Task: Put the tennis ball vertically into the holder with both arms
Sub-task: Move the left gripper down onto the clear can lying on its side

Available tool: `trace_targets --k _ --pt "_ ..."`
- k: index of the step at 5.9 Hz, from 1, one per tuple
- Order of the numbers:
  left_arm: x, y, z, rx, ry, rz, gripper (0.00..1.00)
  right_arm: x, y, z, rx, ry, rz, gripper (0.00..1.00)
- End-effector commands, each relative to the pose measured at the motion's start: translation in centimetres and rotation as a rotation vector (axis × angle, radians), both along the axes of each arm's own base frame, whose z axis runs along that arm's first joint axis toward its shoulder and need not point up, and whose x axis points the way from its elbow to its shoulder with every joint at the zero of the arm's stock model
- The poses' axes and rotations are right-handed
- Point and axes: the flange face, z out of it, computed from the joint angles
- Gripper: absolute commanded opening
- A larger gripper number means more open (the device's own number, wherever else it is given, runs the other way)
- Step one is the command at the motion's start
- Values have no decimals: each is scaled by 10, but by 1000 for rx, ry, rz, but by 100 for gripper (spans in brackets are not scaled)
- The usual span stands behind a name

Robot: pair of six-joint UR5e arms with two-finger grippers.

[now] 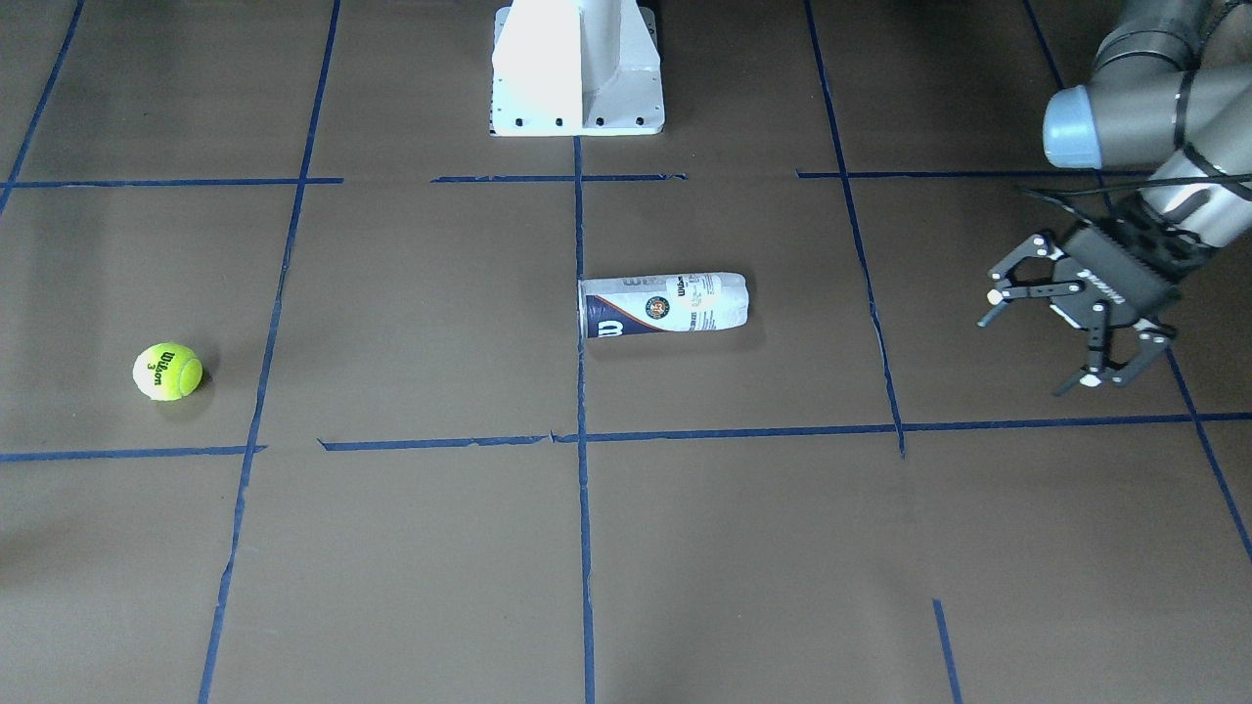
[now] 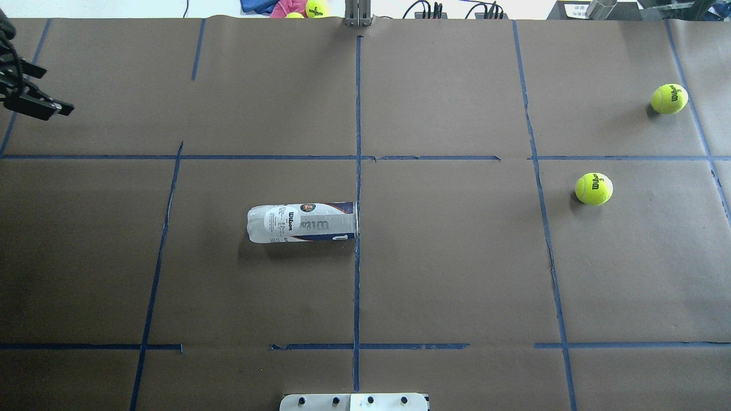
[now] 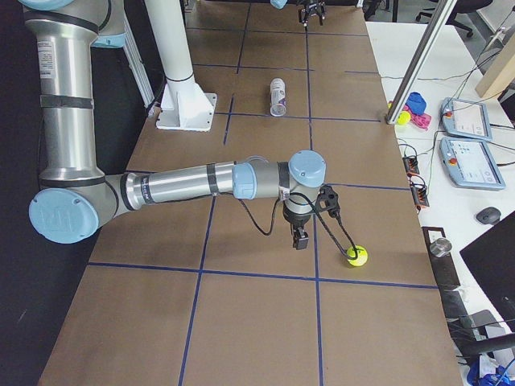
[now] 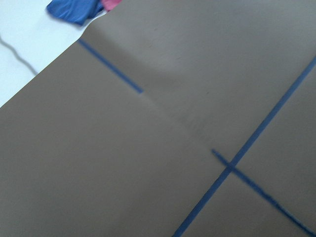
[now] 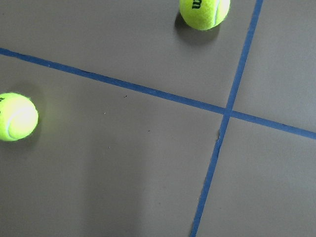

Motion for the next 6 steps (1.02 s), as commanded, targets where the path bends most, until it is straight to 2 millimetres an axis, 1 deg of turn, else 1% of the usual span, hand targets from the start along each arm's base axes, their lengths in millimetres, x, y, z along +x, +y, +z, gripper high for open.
trace_targets --k 1,2,3,4,5,6 --pt "109 24 -77 112 -2 54 100 0 0 0 -1 1 1 100" --pt "166 43 -116 100 -51 88 100 0 0 -1 2 1 1 100" --pt "210 58 -163 81 -129 98 100 0 0 -1 0 -1 1 100" --pt "260 93 -192 98 -207 101 100 0 0 -1 1 1 1 100" --pt "292 115 -215 114 -293 133 100 0 0 0 -1 1 1 100" --pt "305 127 -238 140 -420 154 100 0 0 0 -1 1 1 100"
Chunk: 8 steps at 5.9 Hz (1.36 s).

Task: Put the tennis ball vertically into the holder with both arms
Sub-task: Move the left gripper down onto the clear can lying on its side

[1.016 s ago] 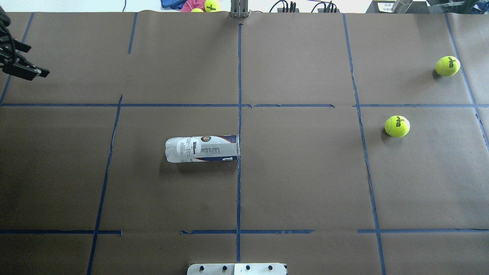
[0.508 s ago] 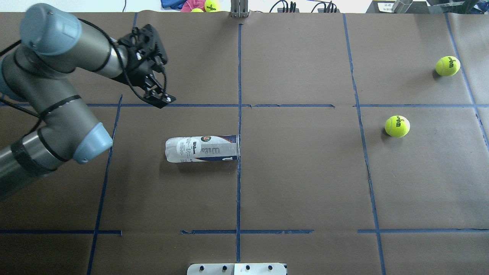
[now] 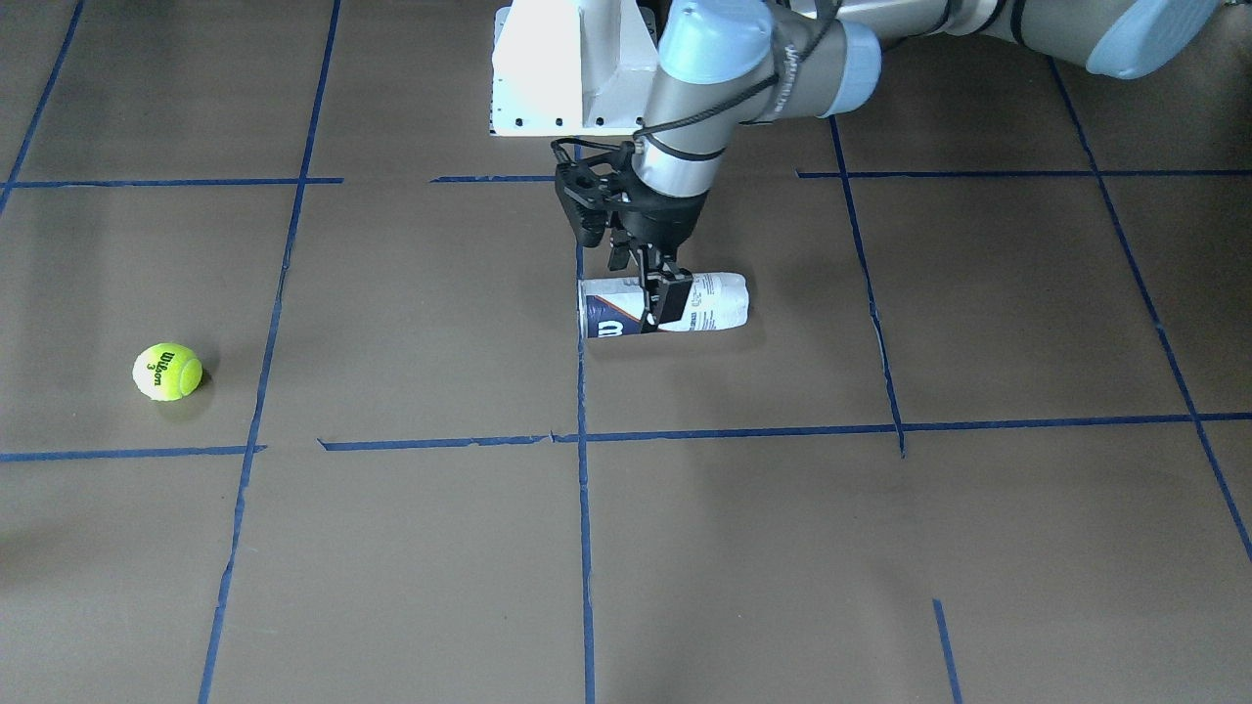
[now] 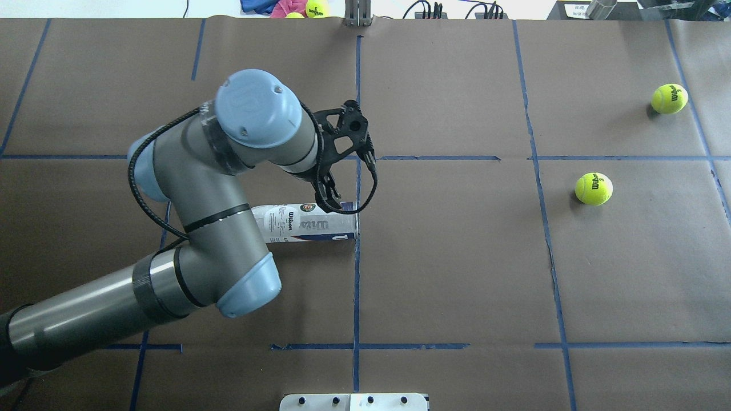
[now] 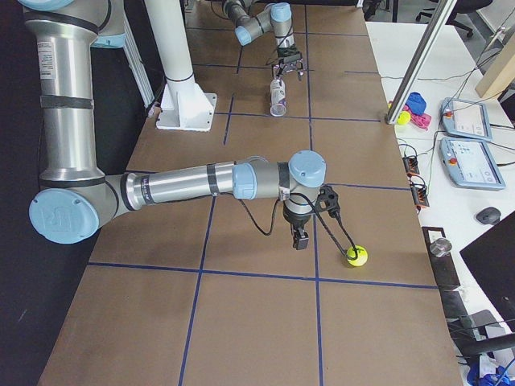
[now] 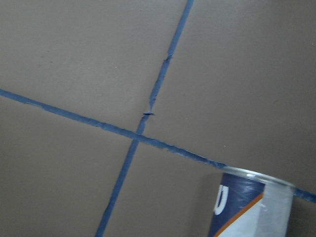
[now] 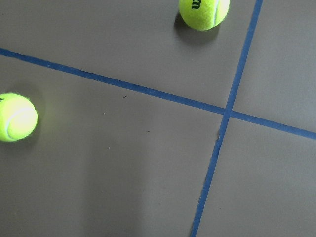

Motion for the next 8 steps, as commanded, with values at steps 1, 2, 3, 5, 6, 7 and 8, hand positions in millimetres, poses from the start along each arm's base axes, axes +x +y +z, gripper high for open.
trace_targets --k 1,2,3,5,6,7,8 --pt "37 39 -20 64 -189 48 100 0 0 1 -2 0 0 100" --pt "55 35 -8 68 -237 41 100 0 0 0 0 0 0 100" --pt "74 30 -3 70 -274 33 100 0 0 0 0 0 0 100" --pt "98 37 5 60 -301 56 100 -1 0 1 -2 0 -2 100" --pt "105 42 9 52 -310 64 100 0 0 1 -2 0 0 100" --pt "108 44 12 50 -313 68 100 0 0 1 -3 0 0 100" --pt "117 43 20 46 -321 71 100 0 0 1 -2 0 0 100"
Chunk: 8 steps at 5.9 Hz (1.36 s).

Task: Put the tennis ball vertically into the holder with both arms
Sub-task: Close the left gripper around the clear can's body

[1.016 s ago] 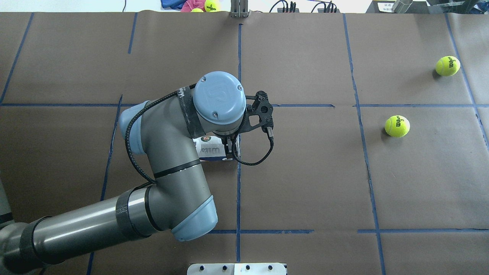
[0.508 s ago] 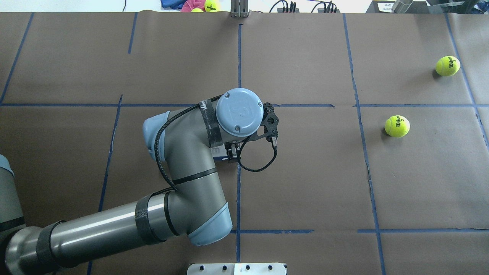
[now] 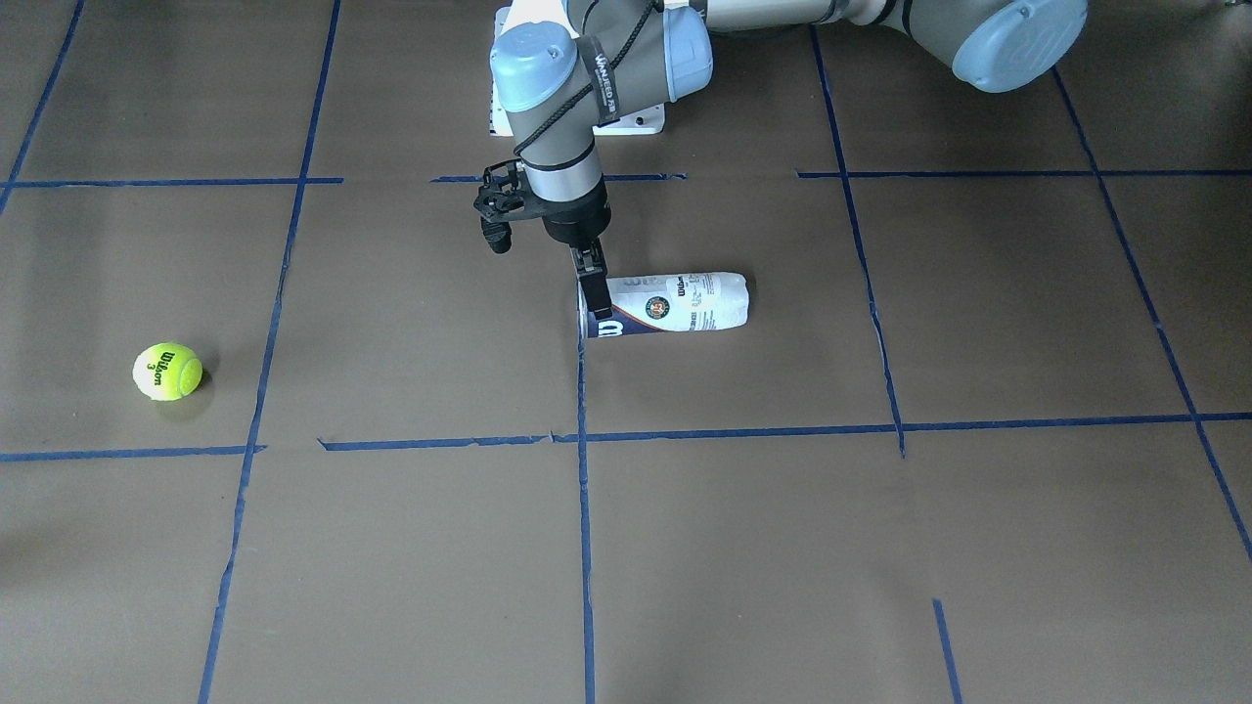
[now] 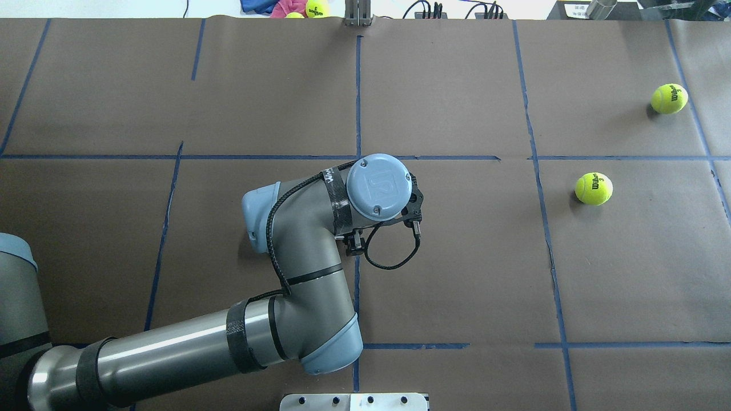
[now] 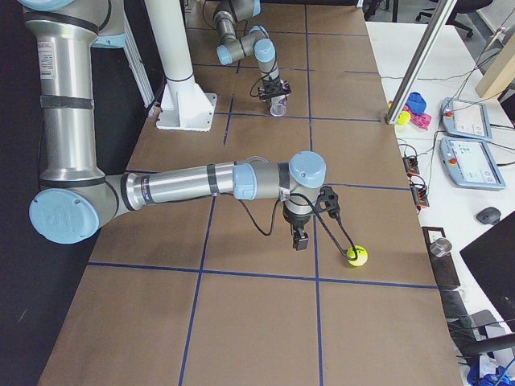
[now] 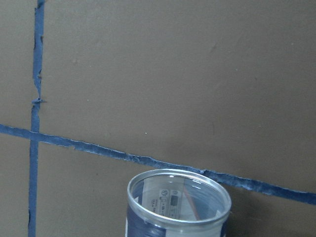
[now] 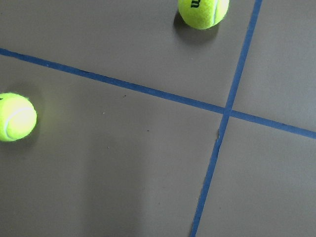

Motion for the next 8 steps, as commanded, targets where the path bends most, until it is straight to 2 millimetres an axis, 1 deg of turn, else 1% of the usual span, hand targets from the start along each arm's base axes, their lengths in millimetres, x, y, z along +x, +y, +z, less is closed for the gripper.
trace_targets --k 1,2,5,7,8 --pt "21 -6 18 5 11 2 100 0 0 0 1 0 0 100" --pt "25 -7 24 5 7 4 100 0 0 0 -1 0 0 100" --pt "26 -8 32 3 -5 10 99 -1 0 0 -1 0 -1 100" --pt "28 -8 35 0 -10 10 99 -1 0 1 -2 0 -1 100" --pt "28 -8 35 0 -10 10 96 0 0 2 -4 0 0 100"
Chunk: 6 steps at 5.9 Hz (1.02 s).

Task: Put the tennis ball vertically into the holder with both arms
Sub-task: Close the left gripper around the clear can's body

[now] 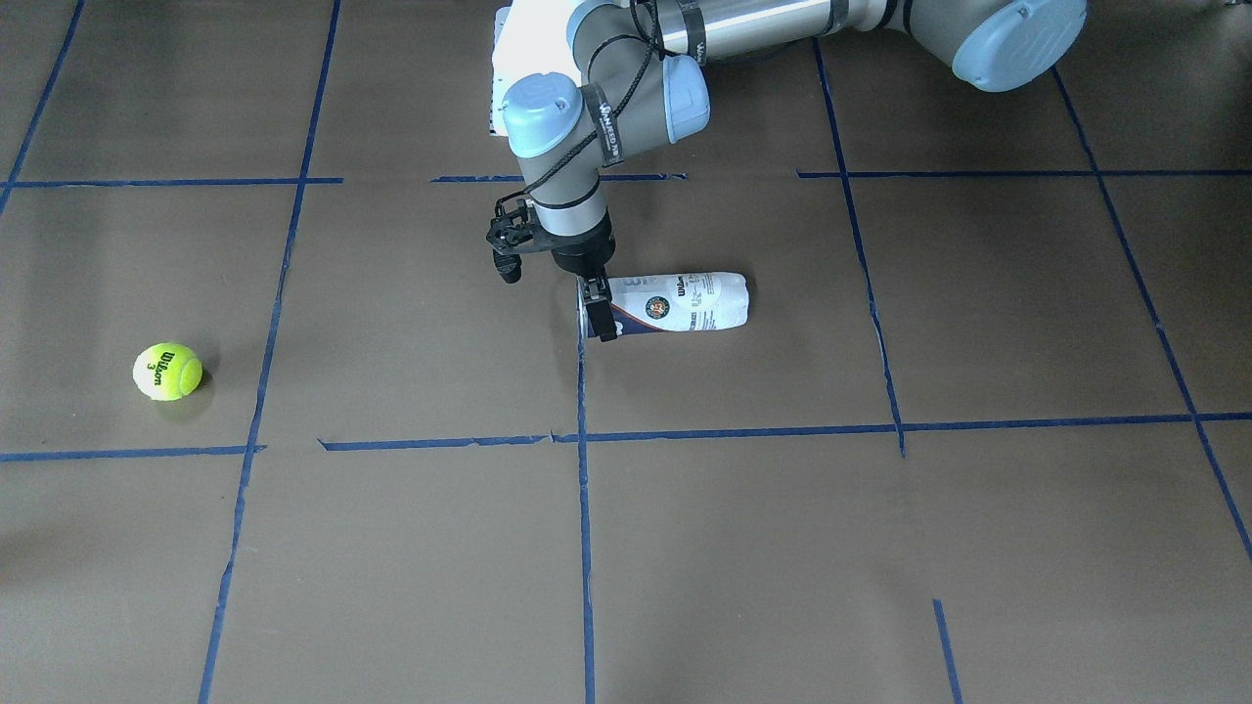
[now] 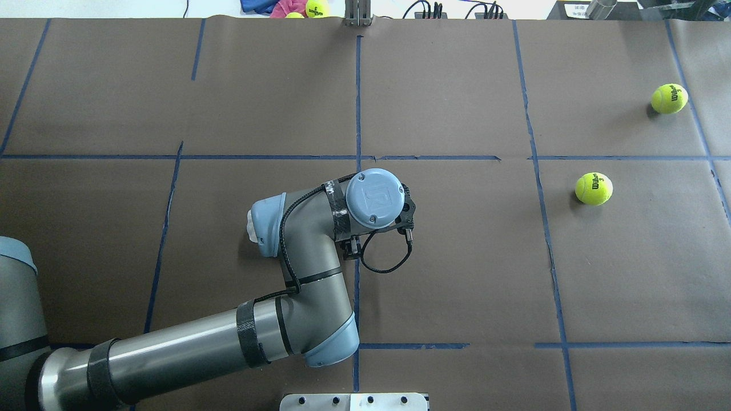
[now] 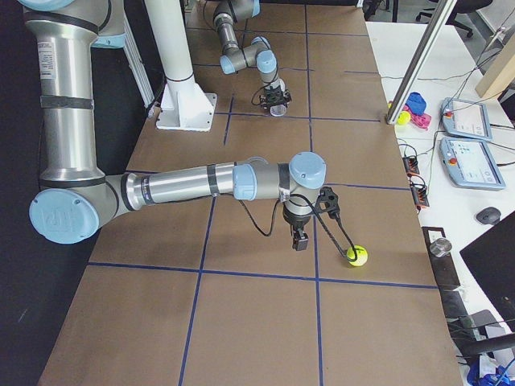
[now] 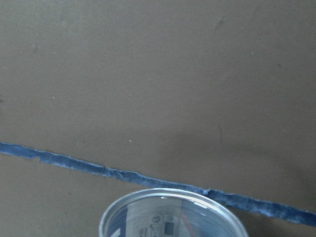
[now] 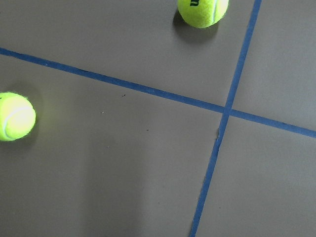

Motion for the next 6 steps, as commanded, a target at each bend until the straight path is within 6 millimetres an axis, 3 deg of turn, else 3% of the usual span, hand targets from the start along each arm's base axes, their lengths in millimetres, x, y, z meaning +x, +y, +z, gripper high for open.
trace_targets --k 1,3,5,6 --pt "0 0 0 -1 0 -1 88 0 0 0 1 0 1 100" --pt "-2 -3 -3 5 20 -9 82 0 0 0 -1 0 -1 100" --pt "-14 -12 -19 18 56 -28 82 0 -1 -1 2 0 -1 100" --pt "-46 -25 -50 43 124 -54 82 0 0 0 1 0 -1 100"
